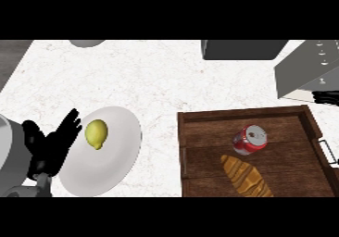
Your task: Pick the croissant from the tray and place it in the tiered shelf
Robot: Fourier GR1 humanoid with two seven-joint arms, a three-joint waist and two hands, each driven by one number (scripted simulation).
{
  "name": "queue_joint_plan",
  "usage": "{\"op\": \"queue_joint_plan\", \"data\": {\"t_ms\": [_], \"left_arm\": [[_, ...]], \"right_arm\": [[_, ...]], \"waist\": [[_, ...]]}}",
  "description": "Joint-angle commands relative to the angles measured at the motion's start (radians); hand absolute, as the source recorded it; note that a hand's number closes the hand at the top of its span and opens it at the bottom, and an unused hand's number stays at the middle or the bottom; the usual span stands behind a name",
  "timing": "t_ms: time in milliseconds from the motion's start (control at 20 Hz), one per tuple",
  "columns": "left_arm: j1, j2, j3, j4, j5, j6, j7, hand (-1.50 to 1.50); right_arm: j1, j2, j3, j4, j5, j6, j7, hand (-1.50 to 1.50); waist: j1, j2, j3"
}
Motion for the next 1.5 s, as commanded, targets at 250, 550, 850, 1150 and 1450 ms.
{"op": "queue_joint_plan", "data": {"t_ms": [250, 550, 850, 1150, 1450], "left_arm": [[0.022, -0.023, 0.003, 0.007, -0.019, 0.023, 0.037, 0.0], [0.017, -0.015, 0.04, 0.05, -0.011, -0.016, 0.003, 0.0], [0.013, -0.047, 0.008, 0.0, -0.042, 0.017, 0.067, 0.0], [0.0, -0.025, 0.06, 0.054, -0.023, -0.063, 0.022, 0.0], [0.021, -0.098, 0.029, 0.074, -0.093, -0.007, -0.018, 0.0]], "right_arm": [[0.052, -0.145, 0.021, -0.378, -0.056, 0.108, 0.214, -1.5], [0.096, -0.12, 0.028, -0.63, -0.116, -0.045, 0.566, -1.5], [0.121, -0.041, 0.096, -0.807, 0.011, -0.18, 0.785, -1.5], [0.133, 0.062, 0.228, -0.88, 0.157, -0.204, 0.948, -1.5], [0.14, 0.099, 0.259, -0.906, 0.239, -0.147, 1.008, -1.5]], "waist": [[-0.025, -0.007, -0.009], [-0.025, -0.004, -0.01], [-0.012, -0.001, -0.007], [-0.006, 0.002, -0.007], [-0.007, 0.002, -0.007]]}}
